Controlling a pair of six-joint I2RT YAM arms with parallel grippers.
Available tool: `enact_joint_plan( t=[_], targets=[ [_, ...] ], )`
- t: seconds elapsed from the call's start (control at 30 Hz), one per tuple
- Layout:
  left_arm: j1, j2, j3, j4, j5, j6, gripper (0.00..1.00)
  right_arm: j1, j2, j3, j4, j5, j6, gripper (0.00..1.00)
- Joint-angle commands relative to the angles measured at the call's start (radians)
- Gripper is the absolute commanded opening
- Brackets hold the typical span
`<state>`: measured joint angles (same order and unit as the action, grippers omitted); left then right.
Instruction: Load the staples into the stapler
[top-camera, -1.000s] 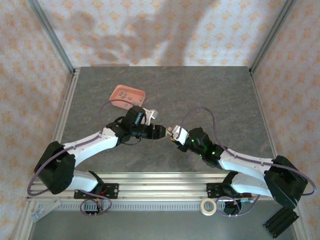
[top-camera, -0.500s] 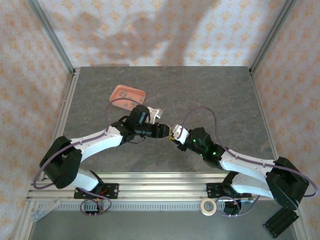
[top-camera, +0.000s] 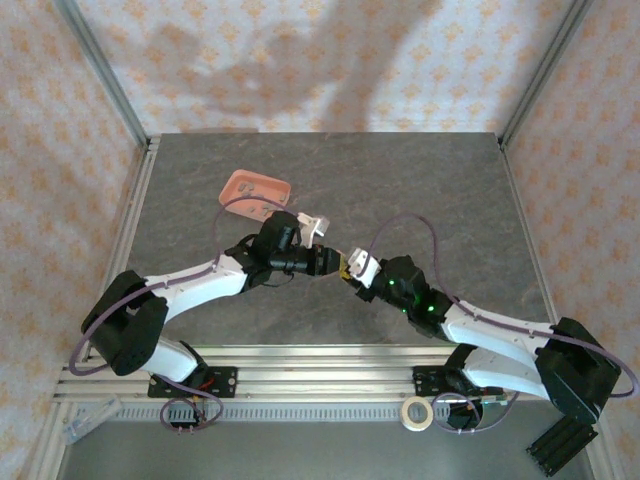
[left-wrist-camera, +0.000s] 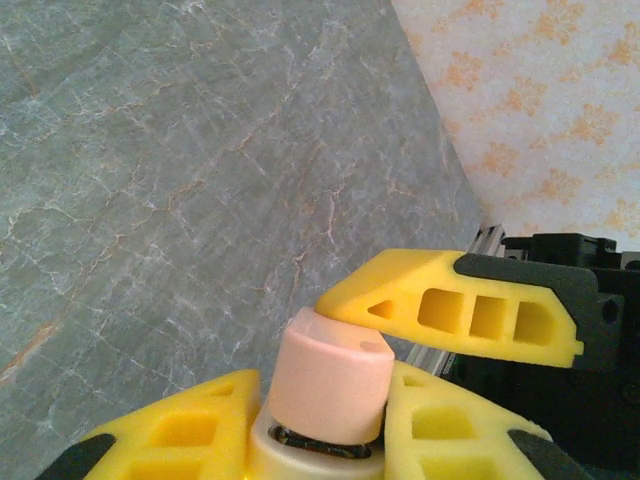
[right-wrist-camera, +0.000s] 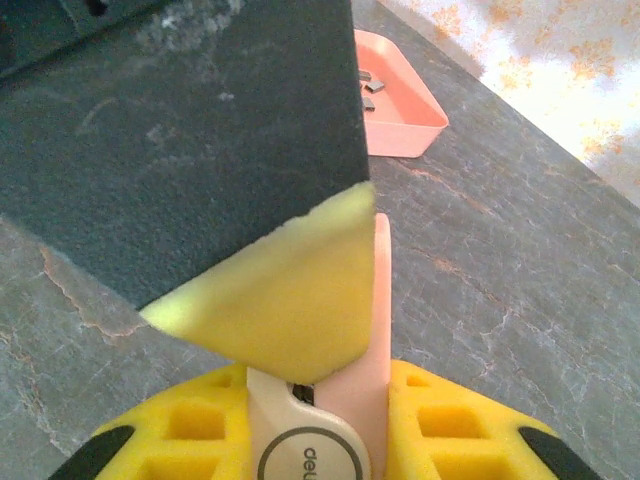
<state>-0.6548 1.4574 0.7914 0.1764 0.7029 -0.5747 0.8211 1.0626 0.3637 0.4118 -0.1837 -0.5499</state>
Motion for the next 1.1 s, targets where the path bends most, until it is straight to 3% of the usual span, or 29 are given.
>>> enact_joint_plan(
  t=[0.0,0.27,0.43,0.63,0.83,1.07],
  targets=[
    [-0.006,-0.033,-0.021,0.062,-0.012,0.022,0.22,-0.002,-0.031,-0.017,0.053,-0.004,0.027,0.24],
    [-0.006,-0.044,-0.046,0.051,-0.033,0.172,0.17,-0.043,-0.092,-0.023,-0.039,-0.067,0.076,0.44],
    [-0.007,-0.058,-0.091,0.146,-0.012,0.252,0.13,-0.085,-0.133,-0.028,-0.110,-0.134,0.100,0.52],
    [-0.006,-0.071,-0.172,0.302,-0.027,0.322,0.09,-0.116,-0.166,0.000,-0.213,-0.208,0.106,0.56],
    [-0.006,-0.104,-0.187,0.265,-0.042,0.446,0.08,-0.150,-0.149,0.024,-0.231,-0.314,0.111,0.58],
    [-0.006,-0.158,-0.225,0.252,0.002,0.586,0.08,-0.161,-0.022,0.146,-0.349,-0.465,0.003,0.59]
  ],
)
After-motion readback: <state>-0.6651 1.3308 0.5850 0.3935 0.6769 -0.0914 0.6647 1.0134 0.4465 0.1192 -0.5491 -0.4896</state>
